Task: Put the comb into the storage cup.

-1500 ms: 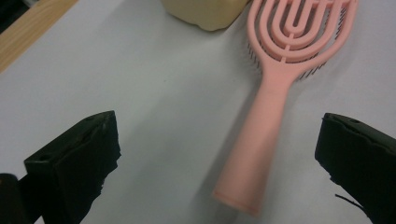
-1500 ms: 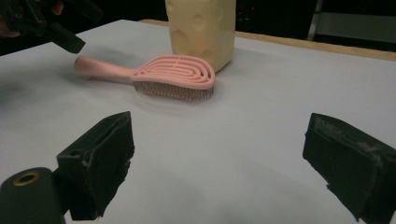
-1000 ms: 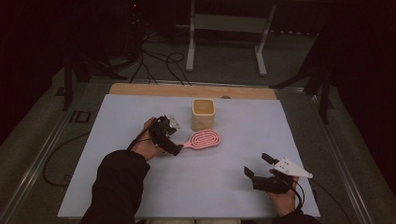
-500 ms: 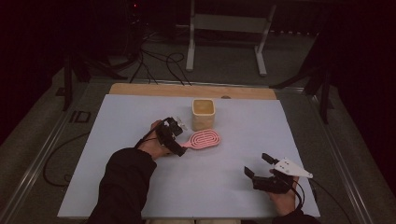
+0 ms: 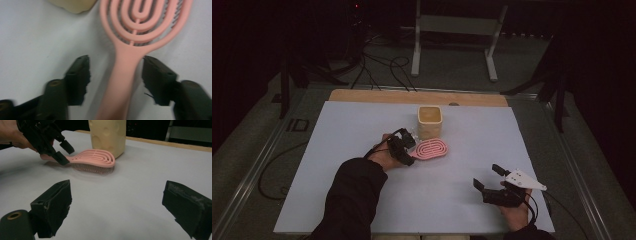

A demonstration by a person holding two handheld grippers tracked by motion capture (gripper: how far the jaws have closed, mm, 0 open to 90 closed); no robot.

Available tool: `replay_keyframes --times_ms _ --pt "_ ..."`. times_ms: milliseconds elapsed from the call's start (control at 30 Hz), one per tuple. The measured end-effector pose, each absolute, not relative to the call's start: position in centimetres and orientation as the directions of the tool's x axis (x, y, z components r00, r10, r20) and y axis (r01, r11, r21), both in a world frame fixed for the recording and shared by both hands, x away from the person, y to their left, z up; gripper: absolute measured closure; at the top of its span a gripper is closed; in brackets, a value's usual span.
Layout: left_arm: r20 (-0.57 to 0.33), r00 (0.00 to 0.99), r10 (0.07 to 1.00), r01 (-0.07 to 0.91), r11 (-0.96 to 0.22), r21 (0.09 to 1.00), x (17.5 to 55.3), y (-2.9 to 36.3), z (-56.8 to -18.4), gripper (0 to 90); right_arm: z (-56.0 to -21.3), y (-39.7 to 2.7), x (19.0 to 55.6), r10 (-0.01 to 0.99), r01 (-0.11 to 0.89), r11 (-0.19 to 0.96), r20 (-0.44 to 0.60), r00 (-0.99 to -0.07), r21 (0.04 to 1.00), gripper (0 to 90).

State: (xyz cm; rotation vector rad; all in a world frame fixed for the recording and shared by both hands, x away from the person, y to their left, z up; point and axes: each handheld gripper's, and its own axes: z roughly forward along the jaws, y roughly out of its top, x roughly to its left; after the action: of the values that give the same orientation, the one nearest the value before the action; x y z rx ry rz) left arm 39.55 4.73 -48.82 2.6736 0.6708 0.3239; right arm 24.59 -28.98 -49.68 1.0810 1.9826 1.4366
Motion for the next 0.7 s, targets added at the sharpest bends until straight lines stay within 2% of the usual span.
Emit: replay_keyframes --times_ms 100,233,700 --pt "0.116 0.867 0.485 0.407 -0.823 0.397 39.6 4.43 -48.95 56.1 -49.68 -29.01 24.6 0.807 0.325 0.146 0.078 -0.585 0.934 8.7" --pt "0.121 0.863 0.491 0.415 -0.825 0.383 39.76 3.96 -49.19 62.4 -49.68 -29.01 24.6 0.807 0.326 0.146 0.078 -0.585 0.934 8.7" --pt "0.062 0.859 0.509 0.454 -0.81 0.371 40.27 3.84 -49.5 62.2 -49.74 -28.92 24.67 0.805 0.328 0.15 0.077 -0.589 0.933 8.7"
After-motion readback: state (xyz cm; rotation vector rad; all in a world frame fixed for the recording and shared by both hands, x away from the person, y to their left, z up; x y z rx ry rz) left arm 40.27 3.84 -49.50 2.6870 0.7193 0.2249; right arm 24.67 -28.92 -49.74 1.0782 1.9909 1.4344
